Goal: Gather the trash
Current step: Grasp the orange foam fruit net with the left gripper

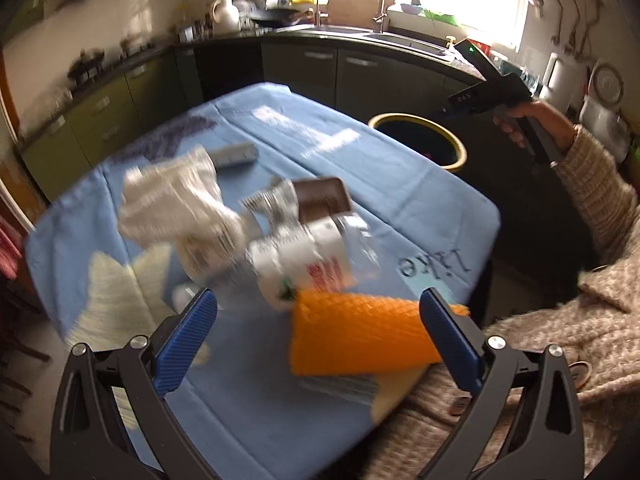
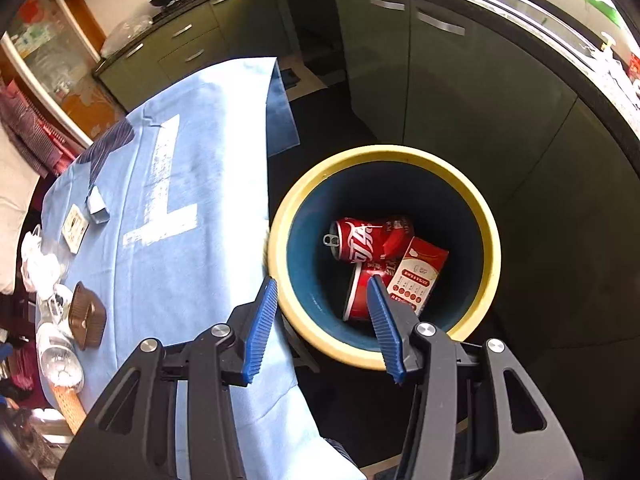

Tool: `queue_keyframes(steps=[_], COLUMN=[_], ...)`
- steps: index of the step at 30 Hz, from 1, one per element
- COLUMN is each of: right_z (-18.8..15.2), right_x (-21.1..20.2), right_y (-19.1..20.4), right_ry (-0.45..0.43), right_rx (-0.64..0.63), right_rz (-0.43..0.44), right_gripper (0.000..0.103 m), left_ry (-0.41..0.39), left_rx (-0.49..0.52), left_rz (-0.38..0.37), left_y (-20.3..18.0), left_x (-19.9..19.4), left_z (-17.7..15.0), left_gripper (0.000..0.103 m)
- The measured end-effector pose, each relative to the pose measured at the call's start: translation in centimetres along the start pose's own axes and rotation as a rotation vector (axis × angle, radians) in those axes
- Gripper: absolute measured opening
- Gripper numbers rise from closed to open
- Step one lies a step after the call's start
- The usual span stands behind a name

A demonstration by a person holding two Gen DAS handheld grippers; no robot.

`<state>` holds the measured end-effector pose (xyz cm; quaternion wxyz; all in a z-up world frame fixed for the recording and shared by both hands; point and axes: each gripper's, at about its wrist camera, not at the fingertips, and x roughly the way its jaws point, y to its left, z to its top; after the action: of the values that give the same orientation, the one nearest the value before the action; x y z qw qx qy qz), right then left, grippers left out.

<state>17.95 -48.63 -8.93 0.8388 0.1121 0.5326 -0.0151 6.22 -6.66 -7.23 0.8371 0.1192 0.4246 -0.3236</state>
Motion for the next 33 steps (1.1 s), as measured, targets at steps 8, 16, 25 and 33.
queue_keyframes(steps=[8, 16, 25, 33], right_z=[-0.3, -0.1, -2.3, -3.4], right_x=[-0.4, -0.7, 0.5, 0.9], right_y=[1.0, 2.1, 0.7, -1.6], right_ry=[0.01, -0.001, 0.006, -0.003], right_rx=[-0.04, -0.112, -0.11, -0.063], right_rz=[0.018, 0.072, 0.145, 0.182], right_gripper=[0.048, 0.048, 0.048, 0.048], left_ry=[0.166, 0.388, 0.415, 0.428], left_rx=[-0.513, -0.928, -1.085, -1.062], left_rz=[-0.23, -0.19, -0.069, -0.045], left_y=[1.6, 2.1, 1.4, 2.1], left_x=[4.3, 6.9, 8.6, 8.4], left_z=[-2.8, -4.9, -3.8, -3.5], left_gripper=[0.096, 0.096, 0.094, 0.025])
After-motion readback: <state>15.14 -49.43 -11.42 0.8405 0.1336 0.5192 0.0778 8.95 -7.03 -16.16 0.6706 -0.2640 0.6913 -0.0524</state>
